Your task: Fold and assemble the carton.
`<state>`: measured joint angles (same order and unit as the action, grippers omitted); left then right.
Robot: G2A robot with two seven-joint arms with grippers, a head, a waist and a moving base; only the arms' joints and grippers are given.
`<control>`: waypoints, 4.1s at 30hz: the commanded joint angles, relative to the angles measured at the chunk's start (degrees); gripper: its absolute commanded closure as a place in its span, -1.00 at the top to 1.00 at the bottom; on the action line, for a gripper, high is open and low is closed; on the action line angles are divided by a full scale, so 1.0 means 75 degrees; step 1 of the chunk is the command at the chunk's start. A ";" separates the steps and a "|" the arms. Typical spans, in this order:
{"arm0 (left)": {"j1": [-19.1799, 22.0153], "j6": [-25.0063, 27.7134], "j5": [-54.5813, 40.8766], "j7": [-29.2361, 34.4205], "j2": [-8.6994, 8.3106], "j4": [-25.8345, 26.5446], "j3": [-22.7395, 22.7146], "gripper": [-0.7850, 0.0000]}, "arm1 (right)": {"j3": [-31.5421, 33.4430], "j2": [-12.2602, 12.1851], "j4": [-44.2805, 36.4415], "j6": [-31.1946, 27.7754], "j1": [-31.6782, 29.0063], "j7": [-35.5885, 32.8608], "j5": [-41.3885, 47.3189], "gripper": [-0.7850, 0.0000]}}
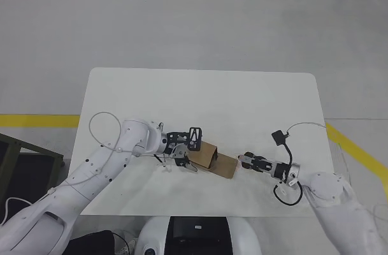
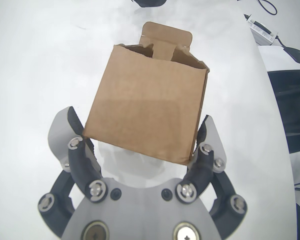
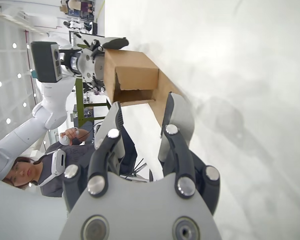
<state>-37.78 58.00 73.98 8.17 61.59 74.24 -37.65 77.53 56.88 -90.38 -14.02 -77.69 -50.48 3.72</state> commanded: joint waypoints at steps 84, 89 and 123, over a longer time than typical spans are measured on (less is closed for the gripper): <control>0.0102 0.0000 -0.0137 0.0354 0.0157 0.0375 0.0111 1.00 | -0.0603 0.0069 -0.0262 -0.0807 0.0261 -0.0395 0.0860 0.33; 0.0170 0.0000 -0.0101 0.0348 0.0188 0.0415 0.0173 1.00 | -0.0656 0.0072 -0.0383 -0.0971 0.0248 -0.0473 0.0960 0.33; 0.0200 0.0000 0.0246 -0.1376 -0.0080 -0.0075 0.0314 1.00 | -0.0732 0.0093 0.0328 0.0221 0.0465 0.0457 0.0003 0.29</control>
<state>-36.88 58.00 75.50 -1.25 60.81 74.40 -36.06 72.12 57.56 -88.02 -12.37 -74.32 -47.05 3.66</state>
